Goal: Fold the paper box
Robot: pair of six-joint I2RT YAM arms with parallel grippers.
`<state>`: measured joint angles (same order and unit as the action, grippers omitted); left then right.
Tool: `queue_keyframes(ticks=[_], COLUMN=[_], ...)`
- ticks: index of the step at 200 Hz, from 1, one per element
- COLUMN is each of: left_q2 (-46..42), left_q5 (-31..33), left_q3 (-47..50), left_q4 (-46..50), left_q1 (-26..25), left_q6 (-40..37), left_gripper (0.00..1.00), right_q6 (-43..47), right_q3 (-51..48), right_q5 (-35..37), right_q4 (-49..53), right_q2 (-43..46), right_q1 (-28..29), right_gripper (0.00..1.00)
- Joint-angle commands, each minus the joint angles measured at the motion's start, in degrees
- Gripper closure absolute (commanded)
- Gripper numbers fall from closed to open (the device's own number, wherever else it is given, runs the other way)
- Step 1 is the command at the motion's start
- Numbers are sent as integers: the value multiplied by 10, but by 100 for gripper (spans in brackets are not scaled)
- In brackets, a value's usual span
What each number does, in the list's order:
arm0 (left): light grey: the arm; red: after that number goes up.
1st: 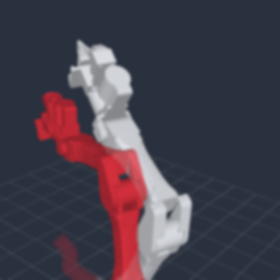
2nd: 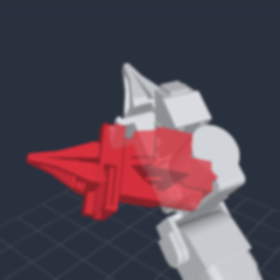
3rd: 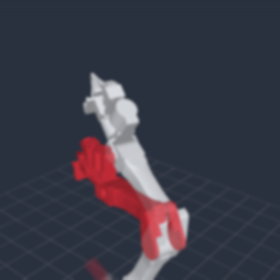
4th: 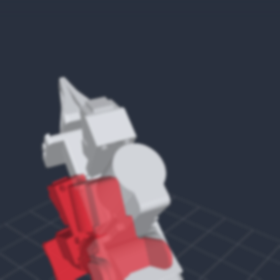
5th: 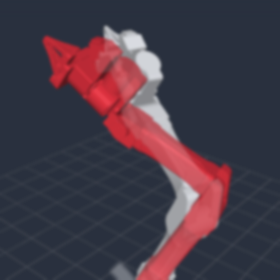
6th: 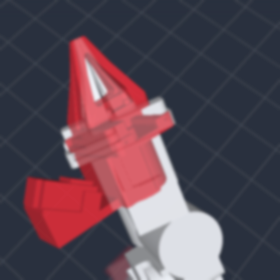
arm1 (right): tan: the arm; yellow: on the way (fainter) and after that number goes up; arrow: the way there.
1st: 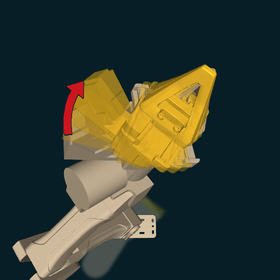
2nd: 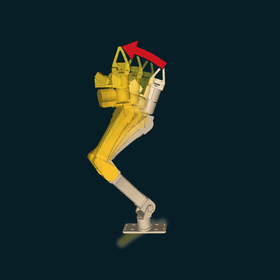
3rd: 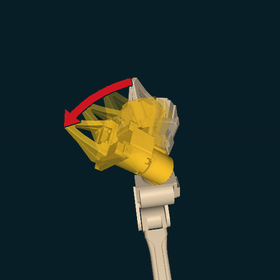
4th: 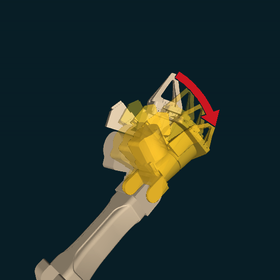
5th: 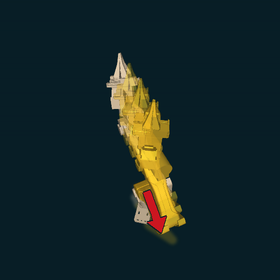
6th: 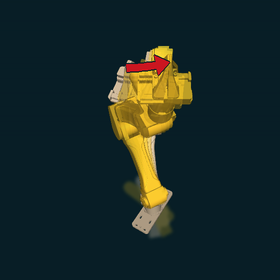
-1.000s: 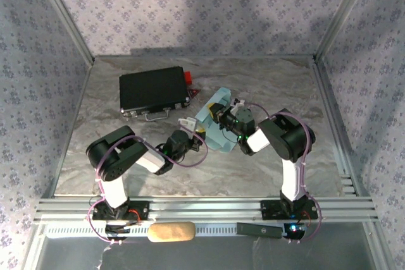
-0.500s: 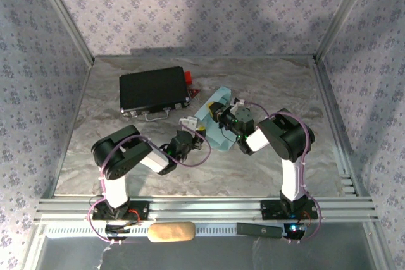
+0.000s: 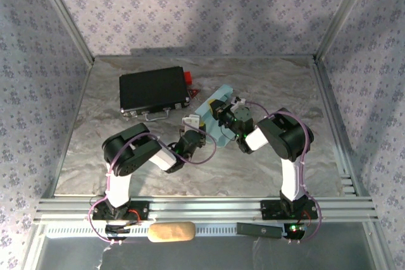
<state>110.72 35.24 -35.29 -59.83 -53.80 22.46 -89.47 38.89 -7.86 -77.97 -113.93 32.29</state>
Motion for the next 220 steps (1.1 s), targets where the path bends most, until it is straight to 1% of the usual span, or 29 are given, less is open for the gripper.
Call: queue_keyframes(ticks=[1, 44, 86, 141, 147, 170, 191, 207, 220], left_q2=[7, 9, 6, 1, -2, -16, -44, -68, -84], left_q5=[34, 32, 33, 43, 48, 65, 81, 73, 54], left_q3=[-31, -36, -40, -57, -59, -62, -69, -73, -72], left_q4=[-22, -24, -20, 26, 36, 77, 159, 209, 229], left_q1=[4, 1, 0, 6, 8, 13, 18, 22, 29], left_q6=[17, 7, -1, 28, 35, 62, 95, 103, 102], left_gripper=[79, 92, 100, 100, 100, 100, 100, 100, 100], right_q6=[-16, -24, -39, -49, -49, -37, -12, 12, 32], right_q3=[-4, 1, 9, 22, 19, 7, -4, -9, -7], right_q5=[-38, -39, -29, -21, -17, -8, -1, -2, -7], right_q4=[31, 43, 58, 34, 30, 46, 98, 157, 216], right_q2=[-14, -10, -11, -41, -39, -6, 52, 104, 145], right_q1=[20, 21, 27, 41, 43, 44, 41, 31, 23], right_gripper=[100, 100, 100, 100, 96, 77, 58, 49, 44])
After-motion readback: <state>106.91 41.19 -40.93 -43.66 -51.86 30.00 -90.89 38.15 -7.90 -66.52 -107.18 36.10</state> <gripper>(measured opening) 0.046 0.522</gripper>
